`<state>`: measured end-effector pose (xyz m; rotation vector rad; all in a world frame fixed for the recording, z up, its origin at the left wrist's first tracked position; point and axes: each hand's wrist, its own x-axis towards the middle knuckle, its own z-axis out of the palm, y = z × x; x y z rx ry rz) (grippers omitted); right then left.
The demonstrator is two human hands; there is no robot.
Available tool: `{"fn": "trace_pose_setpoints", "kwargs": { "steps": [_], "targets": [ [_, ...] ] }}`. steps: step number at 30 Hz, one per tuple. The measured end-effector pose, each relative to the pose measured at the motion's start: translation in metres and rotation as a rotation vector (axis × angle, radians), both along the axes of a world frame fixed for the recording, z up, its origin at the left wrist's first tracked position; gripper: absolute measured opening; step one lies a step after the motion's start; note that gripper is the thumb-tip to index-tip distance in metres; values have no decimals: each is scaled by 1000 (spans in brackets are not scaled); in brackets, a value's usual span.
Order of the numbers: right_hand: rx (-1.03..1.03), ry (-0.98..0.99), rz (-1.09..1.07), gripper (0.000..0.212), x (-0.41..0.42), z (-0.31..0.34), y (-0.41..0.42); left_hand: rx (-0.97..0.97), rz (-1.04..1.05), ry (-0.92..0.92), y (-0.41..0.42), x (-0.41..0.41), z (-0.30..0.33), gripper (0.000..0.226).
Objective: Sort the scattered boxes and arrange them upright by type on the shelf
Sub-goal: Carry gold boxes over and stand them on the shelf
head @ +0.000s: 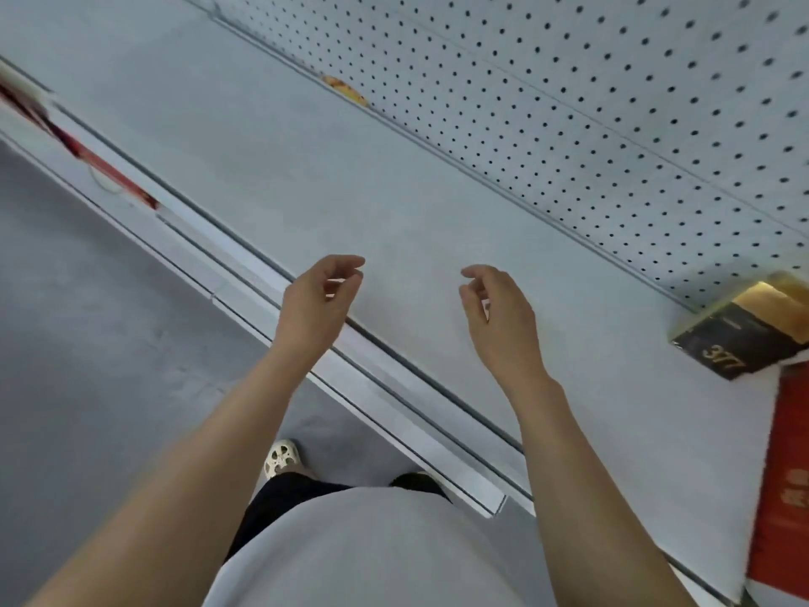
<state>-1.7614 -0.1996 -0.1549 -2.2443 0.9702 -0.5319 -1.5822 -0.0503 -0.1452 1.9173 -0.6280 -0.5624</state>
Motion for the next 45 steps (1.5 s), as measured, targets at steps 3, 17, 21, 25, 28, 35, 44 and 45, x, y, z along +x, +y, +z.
{"fn": "trace_pose_setpoints", "kwargs": {
  "steps": [3,17,21,25,28,35,44,45],
  "targets": [
    [1,21,118,25,60,0,35,-15,102,-12,51,47,-6,18],
    [-13,70,398,27,346,-4,184,85,327,-107,240,291,-9,19],
    [-31,88,448,28,416,-3,189,83,360,-103,253,350,-11,19],
    [-58,81,460,28,498,-3,181,89,383,-135,253,421,-11,20],
    [-58,41,465,28,567,-5,171,97,390,-142,247,483,-11,20],
    [-68,24,515,28,741,7,147,135,437,-167,230,640,3,21],
    [-118,-20,467,28,937,21,115,165,393,-233,216,829,9,22],
    [-131,-30,452,28,959,22,113,162,372,-241,215,852,8,22]
  ]
}}
